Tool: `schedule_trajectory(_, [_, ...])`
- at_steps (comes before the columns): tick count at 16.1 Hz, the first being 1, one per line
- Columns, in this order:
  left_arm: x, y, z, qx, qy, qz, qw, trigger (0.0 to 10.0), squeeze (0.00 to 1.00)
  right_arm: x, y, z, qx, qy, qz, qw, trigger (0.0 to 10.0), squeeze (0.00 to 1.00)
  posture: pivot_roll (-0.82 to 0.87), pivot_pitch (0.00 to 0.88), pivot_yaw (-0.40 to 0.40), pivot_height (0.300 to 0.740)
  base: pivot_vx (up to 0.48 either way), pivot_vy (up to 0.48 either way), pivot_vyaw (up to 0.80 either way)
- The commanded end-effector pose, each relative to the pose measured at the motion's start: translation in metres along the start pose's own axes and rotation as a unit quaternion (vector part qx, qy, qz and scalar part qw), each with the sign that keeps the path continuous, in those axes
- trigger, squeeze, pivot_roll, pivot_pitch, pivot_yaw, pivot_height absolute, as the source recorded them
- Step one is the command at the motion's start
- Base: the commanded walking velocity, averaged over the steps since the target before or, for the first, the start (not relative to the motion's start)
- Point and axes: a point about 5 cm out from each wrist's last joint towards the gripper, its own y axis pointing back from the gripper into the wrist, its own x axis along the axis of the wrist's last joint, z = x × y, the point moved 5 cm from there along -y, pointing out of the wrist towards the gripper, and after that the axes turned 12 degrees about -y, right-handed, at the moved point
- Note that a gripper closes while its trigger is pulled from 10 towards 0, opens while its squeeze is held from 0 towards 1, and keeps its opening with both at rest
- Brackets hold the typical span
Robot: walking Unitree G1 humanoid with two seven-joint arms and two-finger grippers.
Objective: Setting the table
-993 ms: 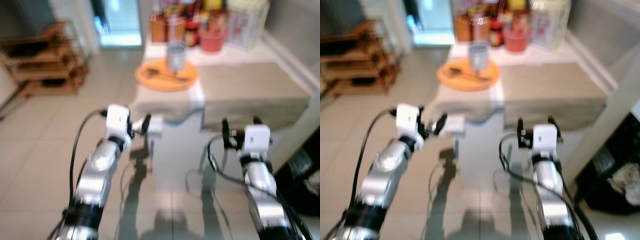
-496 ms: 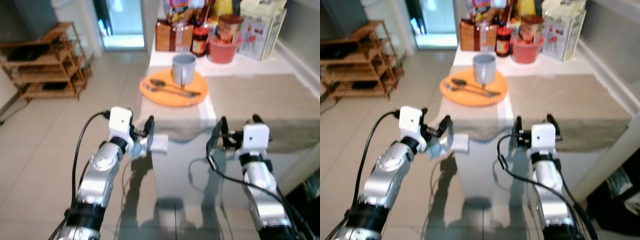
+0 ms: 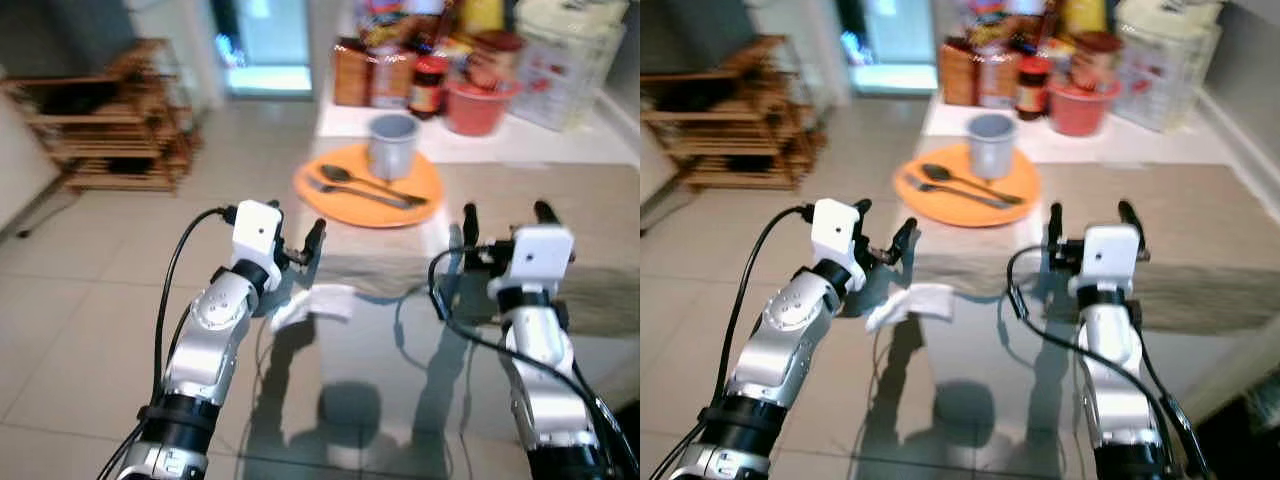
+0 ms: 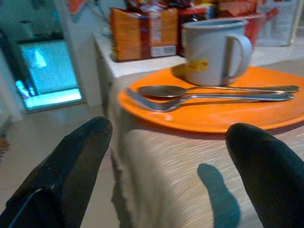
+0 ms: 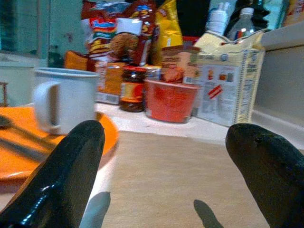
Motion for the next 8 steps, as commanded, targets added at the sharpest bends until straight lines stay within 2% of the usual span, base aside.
schedule_trajectory(1, [0.008,-0.003,-0.002,0.001,0.003,0.009,1.000,10.0,0.00,0.000,0.000,0.004,-0.010,-0.001,-0.004,1.000,10.0,0.00,-0.03,0.000,0.068,0.740,0.356,0.277,0.00])
schedule_trajectory(8, [0.010,-0.003,0.012,-0.028,-0.012,0.009,1.000,10.0,0.00,-0.007,0.005,0.004,-0.013,-0.002,-0.016,1.000,10.0,0.00,-0.02,0.000,0.068,0.740,0.367,0.308,0.00])
